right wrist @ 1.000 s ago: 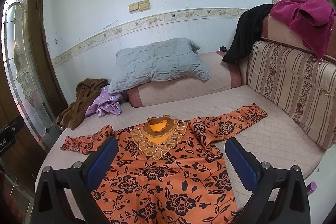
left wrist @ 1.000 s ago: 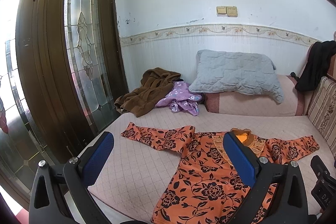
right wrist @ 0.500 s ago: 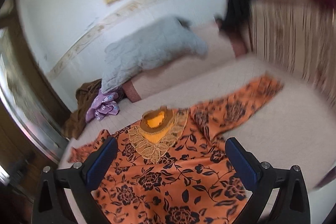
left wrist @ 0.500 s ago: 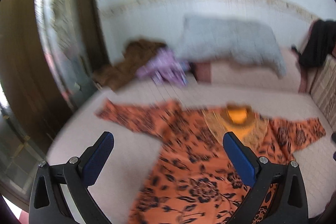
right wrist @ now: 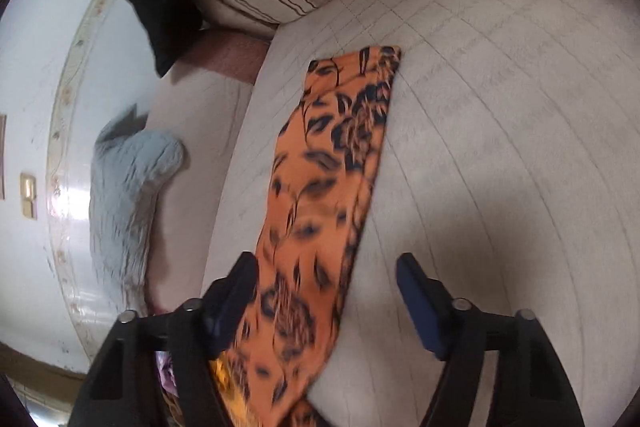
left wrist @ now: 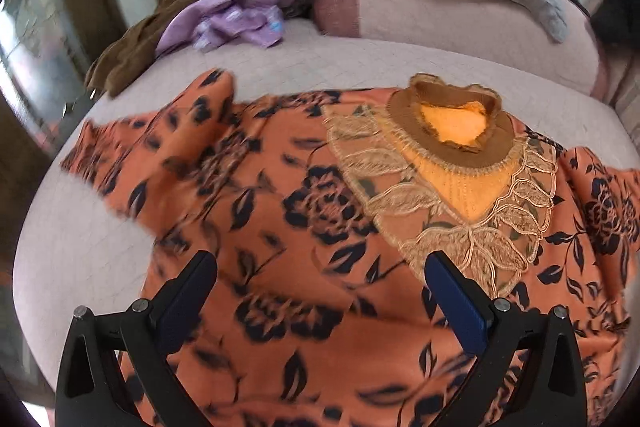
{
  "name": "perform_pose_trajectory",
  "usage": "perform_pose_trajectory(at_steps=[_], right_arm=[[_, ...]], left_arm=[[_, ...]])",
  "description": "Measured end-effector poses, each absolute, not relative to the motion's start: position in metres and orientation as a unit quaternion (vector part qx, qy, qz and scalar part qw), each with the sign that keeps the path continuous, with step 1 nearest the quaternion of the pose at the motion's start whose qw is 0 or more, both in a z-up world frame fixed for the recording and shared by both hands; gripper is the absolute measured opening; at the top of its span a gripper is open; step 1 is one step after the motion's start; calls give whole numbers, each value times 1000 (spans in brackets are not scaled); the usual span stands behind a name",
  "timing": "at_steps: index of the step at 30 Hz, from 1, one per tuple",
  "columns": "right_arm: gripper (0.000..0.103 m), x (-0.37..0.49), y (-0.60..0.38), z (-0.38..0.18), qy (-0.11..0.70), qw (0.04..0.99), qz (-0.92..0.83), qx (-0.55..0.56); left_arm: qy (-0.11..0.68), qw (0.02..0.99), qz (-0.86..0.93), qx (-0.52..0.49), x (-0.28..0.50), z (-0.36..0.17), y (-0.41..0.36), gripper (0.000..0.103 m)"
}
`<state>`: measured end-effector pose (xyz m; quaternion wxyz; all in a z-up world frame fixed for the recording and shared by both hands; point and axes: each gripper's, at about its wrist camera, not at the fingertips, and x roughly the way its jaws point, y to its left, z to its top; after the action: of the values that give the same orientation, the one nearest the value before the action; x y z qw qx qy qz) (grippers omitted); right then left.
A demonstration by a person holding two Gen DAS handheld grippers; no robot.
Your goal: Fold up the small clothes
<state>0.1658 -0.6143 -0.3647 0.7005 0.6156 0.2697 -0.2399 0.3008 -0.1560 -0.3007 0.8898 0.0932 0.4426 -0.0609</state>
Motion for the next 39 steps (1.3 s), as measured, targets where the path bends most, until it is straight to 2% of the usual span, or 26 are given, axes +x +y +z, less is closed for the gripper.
perform_pose_trajectory(at_steps=[6, 7, 11, 13, 14, 21, 27, 32, 37, 39], right_arm=[[64, 196, -638, -378, 287, 707, -297, 574], [60, 201, -642, -378, 288, 712, -305, 563], [22, 212, -646, -383, 305, 724, -327, 526], [11, 212, -645, -375, 298, 728, -323, 526], [10, 215, -642, -366, 286, 739, -311, 525], [9, 240, -568, -269, 217, 830, -166, 486], [9, 271, -456, -217, 237, 886, -44, 396], [9, 297, -357, -243, 326, 884, 37, 333], [14, 317, -285, -313, 458, 833, 105, 293], [31, 314, -268, -335, 505, 802, 122, 295]], left_arm=[[428, 894, -88, 99, 302, -301, -162, 103], [429, 893, -92, 97, 305, -302, -163, 103], [412, 900, -88, 114, 307, -303, -170, 103], [404, 903, -83, 118, 307, -300, -169, 103], [402, 905, -80, 115, 307, -298, -167, 103], [389, 916, -44, 91, 313, -282, -137, 103], [377, 924, -8, 63, 318, -266, -97, 103], [379, 924, 35, 47, 327, -263, -58, 103], [393, 918, 56, 14, 337, -265, -33, 103], [395, 917, 56, 12, 338, -266, -32, 103]])
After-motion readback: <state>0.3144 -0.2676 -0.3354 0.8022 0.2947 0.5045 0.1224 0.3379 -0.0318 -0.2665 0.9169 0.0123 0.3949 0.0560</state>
